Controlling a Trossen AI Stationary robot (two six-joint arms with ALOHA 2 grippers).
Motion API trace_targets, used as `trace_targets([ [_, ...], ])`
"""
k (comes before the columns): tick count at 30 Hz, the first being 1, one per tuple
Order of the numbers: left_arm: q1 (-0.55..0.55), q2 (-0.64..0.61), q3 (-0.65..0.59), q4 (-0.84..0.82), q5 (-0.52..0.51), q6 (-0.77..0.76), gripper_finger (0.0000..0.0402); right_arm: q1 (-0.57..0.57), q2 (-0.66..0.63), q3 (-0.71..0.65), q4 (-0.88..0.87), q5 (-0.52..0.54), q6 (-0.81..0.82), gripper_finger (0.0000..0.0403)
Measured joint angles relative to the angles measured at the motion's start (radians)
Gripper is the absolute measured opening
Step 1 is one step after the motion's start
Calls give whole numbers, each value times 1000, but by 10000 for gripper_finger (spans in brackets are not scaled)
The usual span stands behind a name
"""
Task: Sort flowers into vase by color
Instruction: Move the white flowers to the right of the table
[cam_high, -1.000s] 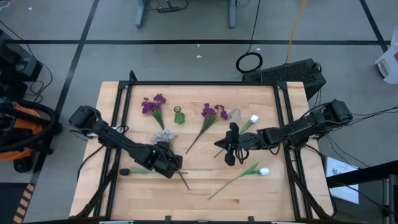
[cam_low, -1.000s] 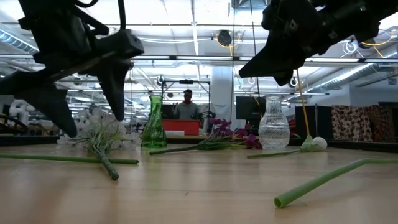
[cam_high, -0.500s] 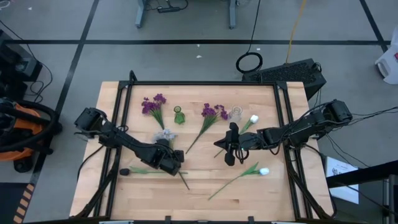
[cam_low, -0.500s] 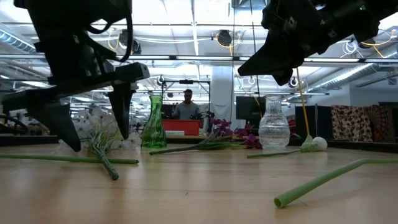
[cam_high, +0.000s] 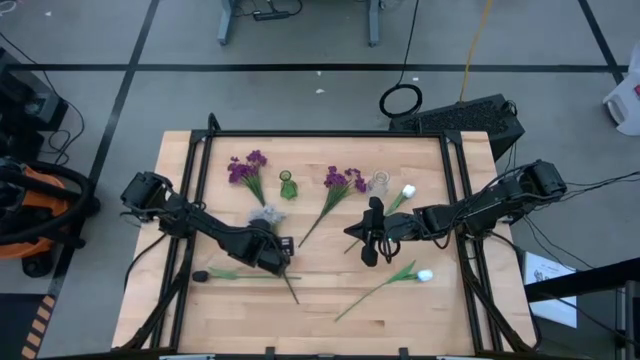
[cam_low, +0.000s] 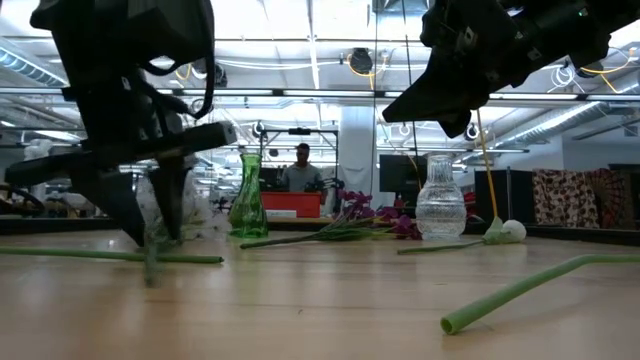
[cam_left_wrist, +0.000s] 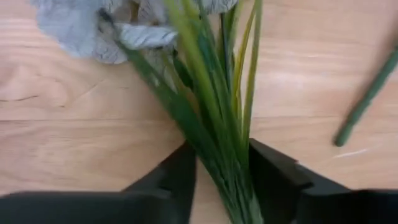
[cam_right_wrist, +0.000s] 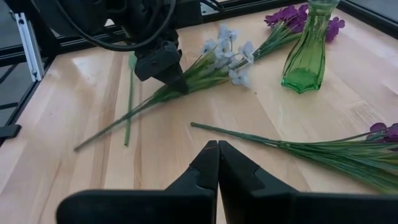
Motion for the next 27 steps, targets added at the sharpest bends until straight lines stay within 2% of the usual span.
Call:
trace_targets([
  [5,-1,-3,-17,0,5,-2,32,0,0,0,-1,-41,-15,0],
  [7,-1,-3,-17,0,2,-2,13,0,0,-1,-1,-65,-15,0],
  [12,-2,-9,-18,3,-1,7,20,0,0,-1,-1,-126,3,0],
  [18,-17,-68,-20,16,-51,37,10,26,0,-1,3,-131,35,0],
  [27,-62,-238,-20,174,-161,261,13,79,0,-1,133,-119,113,0],
])
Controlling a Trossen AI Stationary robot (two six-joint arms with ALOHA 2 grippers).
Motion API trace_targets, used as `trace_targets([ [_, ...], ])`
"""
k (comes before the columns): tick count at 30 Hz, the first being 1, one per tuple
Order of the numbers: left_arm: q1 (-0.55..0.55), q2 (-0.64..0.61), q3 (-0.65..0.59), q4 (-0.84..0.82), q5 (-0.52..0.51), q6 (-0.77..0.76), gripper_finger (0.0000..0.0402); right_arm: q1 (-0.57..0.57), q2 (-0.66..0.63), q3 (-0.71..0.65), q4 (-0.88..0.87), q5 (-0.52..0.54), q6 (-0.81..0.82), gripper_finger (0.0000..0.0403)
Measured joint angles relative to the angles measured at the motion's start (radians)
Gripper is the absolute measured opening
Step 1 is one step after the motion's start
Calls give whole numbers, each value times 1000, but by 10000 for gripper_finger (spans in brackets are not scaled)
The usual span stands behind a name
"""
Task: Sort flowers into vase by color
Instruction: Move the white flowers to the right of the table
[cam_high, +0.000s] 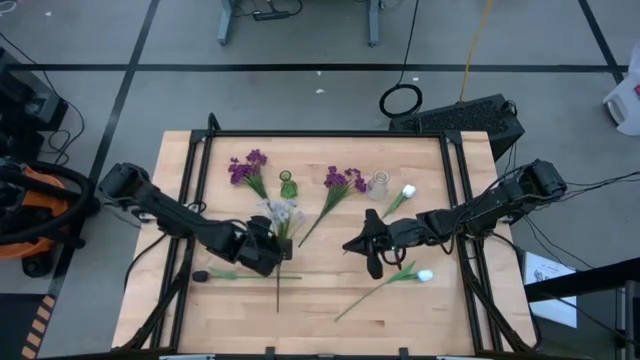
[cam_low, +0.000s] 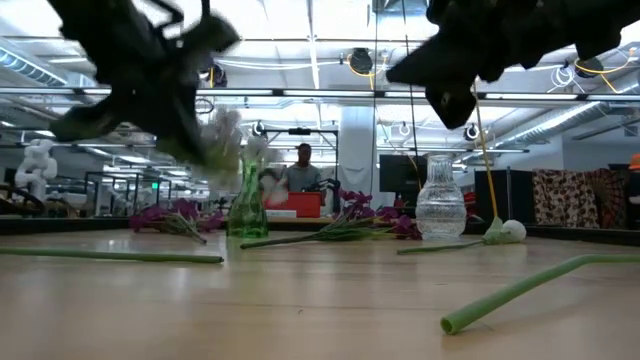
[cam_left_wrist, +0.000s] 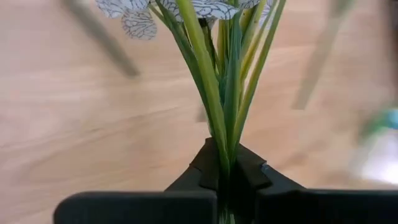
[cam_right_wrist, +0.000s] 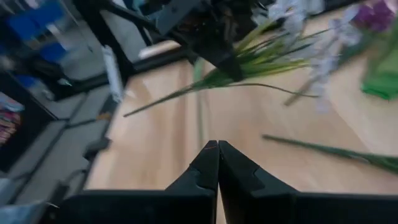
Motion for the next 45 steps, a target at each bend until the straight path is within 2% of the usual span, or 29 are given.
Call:
trace_targets([
  [6,-31,-86,1,159,-64,241,14,30,0,0,122,94,3,0],
  [14,-28,-114,2,523,-156,735,15,35,79,0,300,120,-24,7],
  [17,-15,-111,2,622,-151,878,15,35,131,0,382,120,-33,24],
  [22,1,-111,2,669,-103,1053,15,35,207,1,610,121,-73,73],
  [31,3,-92,2,758,-72,1213,15,20,274,1,897,124,-153,194],
  [36,9,-23,2,902,-43,1312,15,21,282,41,908,121,-208,249],
  [41,24,26,2,964,-41,1359,15,21,282,82,889,120,-252,270],
  [45,38,41,2,967,-38,1361,15,21,281,97,861,121,-267,259],
])
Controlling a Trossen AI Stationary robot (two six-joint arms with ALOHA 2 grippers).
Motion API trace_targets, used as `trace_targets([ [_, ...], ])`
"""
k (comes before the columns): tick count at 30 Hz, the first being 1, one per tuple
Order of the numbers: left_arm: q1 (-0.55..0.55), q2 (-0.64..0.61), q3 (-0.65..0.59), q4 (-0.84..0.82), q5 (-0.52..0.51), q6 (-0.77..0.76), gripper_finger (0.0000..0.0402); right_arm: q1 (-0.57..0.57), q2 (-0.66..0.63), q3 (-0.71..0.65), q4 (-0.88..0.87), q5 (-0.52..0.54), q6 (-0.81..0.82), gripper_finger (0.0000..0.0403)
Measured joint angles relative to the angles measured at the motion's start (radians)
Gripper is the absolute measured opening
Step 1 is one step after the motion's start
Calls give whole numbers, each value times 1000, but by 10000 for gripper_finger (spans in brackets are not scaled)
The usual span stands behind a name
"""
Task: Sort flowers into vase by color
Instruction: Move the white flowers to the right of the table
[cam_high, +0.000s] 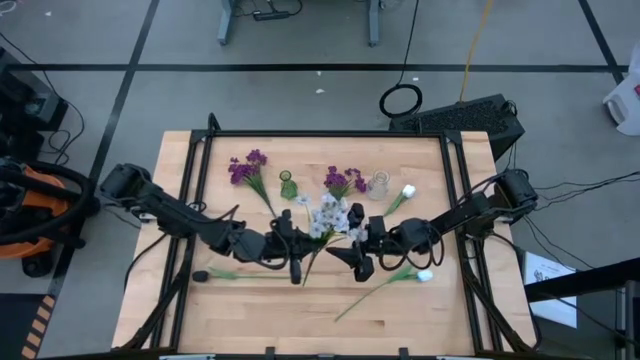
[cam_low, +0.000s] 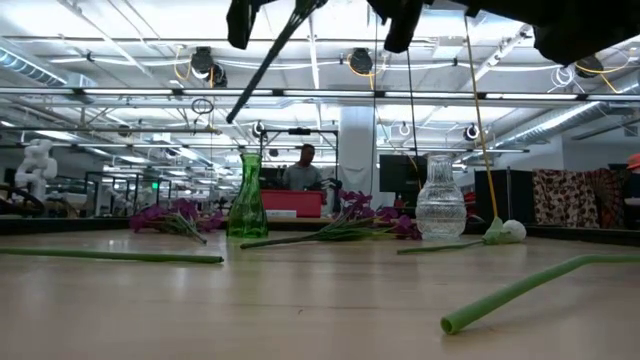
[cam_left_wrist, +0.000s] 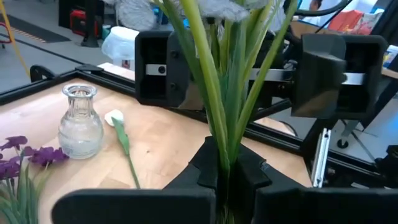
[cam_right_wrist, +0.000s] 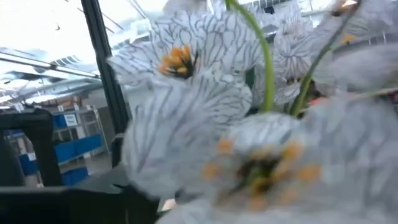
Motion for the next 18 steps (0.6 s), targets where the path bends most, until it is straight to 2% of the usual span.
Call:
trace_targets([
  [5,19,7,0,10,56,-4,15,-5,0,3,-43,5,1,193],
  [13,20,7,0,3,92,-5,20,-5,0,3,-58,8,2,26],
  [15,20,7,0,0,95,-8,33,-5,-1,3,-66,10,4,10],
  [18,22,7,0,-2,95,-8,78,-1,-3,3,-88,41,31,14],
])
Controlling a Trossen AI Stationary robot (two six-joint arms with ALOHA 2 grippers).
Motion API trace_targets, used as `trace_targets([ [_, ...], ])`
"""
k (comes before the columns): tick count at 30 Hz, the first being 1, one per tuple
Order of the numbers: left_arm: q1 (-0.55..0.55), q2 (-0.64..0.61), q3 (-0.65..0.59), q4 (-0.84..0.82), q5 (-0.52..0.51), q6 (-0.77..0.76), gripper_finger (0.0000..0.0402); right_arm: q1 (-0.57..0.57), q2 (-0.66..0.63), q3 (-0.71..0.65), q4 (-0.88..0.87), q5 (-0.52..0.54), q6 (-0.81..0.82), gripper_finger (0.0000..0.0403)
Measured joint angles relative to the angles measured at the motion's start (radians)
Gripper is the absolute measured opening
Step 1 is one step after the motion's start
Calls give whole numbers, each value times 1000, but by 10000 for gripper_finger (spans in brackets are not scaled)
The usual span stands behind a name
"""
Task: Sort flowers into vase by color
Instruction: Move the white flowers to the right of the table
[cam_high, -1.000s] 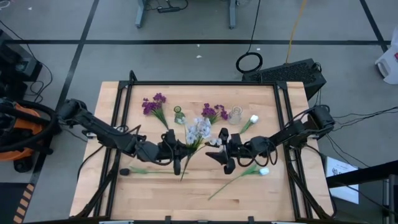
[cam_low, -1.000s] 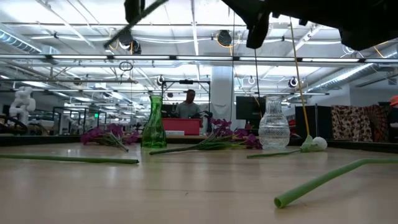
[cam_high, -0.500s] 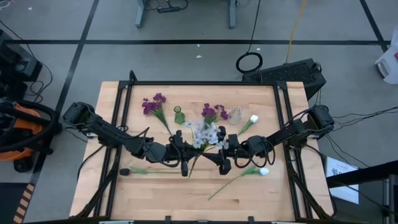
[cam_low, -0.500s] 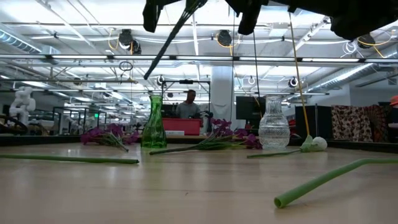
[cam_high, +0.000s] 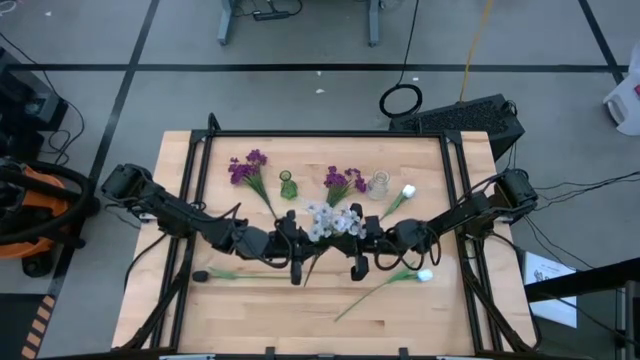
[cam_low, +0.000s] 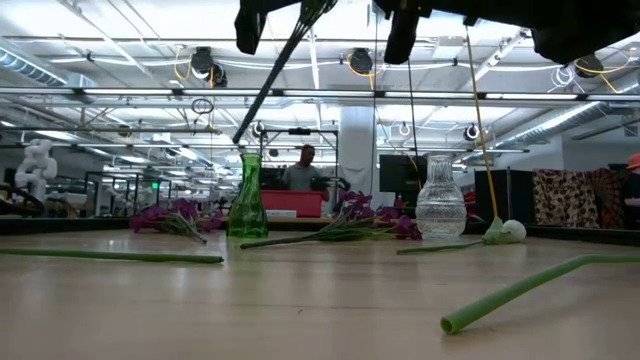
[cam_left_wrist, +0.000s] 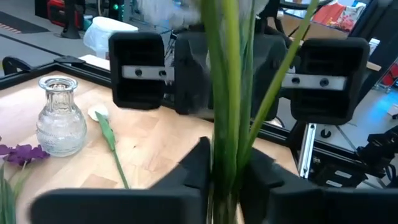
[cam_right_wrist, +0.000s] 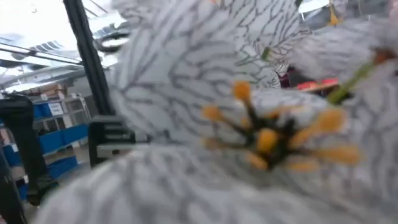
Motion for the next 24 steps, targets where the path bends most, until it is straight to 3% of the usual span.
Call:
trace_targets([
  [5,-16,-8,0,-46,32,2,189,23,-87,0,-192,70,48,4],
  [9,-34,-33,0,-150,35,1,270,67,-223,0,-487,188,157,4],
  [12,-42,-42,0,-233,26,0,309,110,-344,0,-749,287,300,3],
  [18,-32,-16,0,-275,-17,1,331,227,-524,0,-1215,482,656,3],
  [24,7,57,0,-233,-77,0,331,331,-563,0,-1610,589,1103,3],
])
